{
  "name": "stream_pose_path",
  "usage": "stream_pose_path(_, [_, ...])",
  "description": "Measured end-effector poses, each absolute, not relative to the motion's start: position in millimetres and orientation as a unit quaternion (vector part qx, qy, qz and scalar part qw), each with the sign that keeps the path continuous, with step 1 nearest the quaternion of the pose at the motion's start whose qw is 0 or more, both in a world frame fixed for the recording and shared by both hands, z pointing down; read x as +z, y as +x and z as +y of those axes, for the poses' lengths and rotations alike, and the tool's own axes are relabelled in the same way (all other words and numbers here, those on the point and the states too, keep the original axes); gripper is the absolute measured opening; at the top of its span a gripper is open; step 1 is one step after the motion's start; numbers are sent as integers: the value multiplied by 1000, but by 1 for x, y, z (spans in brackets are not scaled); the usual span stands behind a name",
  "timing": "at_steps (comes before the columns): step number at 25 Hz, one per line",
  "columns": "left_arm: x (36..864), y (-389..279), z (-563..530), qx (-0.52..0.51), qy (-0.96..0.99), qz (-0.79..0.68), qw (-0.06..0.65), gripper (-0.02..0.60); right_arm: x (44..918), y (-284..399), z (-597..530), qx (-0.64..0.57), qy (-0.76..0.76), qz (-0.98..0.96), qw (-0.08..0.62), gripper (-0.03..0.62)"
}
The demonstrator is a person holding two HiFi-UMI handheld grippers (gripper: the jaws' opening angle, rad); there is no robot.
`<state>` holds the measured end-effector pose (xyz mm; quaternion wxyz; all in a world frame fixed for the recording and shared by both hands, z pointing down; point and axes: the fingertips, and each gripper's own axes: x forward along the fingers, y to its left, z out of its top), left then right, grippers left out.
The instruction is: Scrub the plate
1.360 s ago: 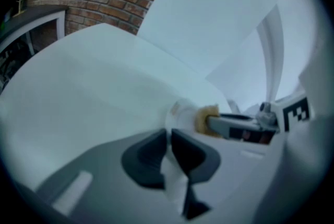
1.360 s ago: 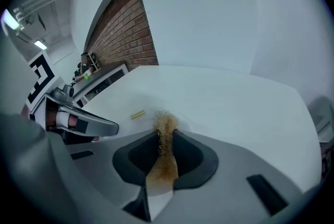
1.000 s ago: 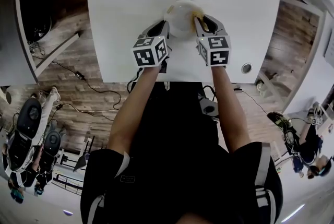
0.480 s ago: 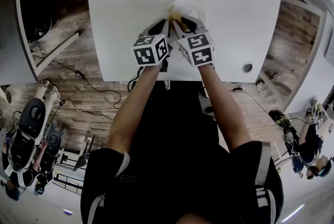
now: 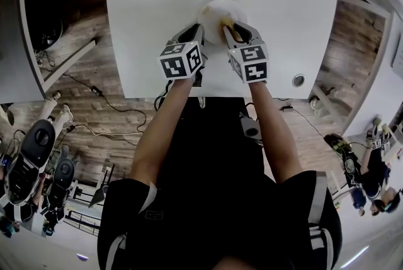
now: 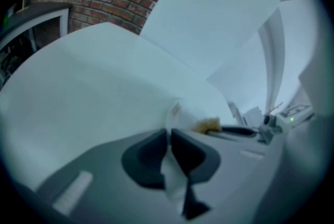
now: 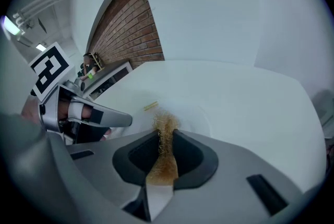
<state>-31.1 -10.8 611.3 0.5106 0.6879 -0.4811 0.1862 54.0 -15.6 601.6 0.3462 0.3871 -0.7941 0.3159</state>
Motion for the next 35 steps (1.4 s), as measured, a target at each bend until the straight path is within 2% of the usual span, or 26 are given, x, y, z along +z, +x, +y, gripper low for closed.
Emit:
stream_pose_path(5, [614,-30,-9,184,685,-484,513,28,597,103,-15,313,436,-768,348,61])
stream_pose_path(9, [614,-31,-9,181,683,-485,515,28,595,112,-10,309,446,-762,353,61])
stream_pose_path(26, [611,-27,-9,174,678,-487,522,26,597,14,8,321,363,-805,342,61])
stream_pose_path(35, [610,-29,-9,174,678,-486,523,26,595,22,22,335,361,-802,338,61])
